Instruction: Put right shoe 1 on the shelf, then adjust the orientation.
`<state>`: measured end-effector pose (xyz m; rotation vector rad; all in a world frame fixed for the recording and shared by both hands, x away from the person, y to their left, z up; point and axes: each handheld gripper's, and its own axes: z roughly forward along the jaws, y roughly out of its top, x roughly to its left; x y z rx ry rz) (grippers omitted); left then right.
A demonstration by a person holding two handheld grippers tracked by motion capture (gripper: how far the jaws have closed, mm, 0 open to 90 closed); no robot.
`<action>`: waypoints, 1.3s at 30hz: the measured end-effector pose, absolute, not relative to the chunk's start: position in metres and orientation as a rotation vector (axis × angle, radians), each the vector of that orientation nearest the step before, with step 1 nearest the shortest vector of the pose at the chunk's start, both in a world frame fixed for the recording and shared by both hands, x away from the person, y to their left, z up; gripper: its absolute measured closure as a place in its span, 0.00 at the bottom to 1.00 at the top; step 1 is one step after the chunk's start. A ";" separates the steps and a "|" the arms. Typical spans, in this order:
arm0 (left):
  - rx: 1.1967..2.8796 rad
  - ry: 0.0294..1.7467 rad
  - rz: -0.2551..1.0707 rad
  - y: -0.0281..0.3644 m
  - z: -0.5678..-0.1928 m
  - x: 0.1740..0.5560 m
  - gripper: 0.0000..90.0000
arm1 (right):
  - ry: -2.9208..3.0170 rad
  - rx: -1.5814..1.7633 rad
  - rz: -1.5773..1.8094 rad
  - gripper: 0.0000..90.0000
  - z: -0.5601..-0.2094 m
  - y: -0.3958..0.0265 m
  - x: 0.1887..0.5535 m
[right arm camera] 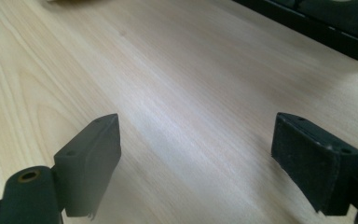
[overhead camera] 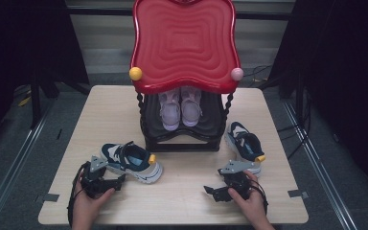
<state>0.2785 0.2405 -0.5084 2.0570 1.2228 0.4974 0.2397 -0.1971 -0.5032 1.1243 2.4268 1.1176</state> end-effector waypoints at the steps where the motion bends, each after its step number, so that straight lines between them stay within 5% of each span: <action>1: 2.056 1.223 0.496 0.240 -0.508 0.278 0.13 | 2.433 1.119 1.109 0.17 -0.504 -0.197 0.240; 39: 2.084 1.238 0.506 0.240 -0.504 0.278 0.17 | 2.457 1.014 1.061 0.15 -0.510 -0.201 0.237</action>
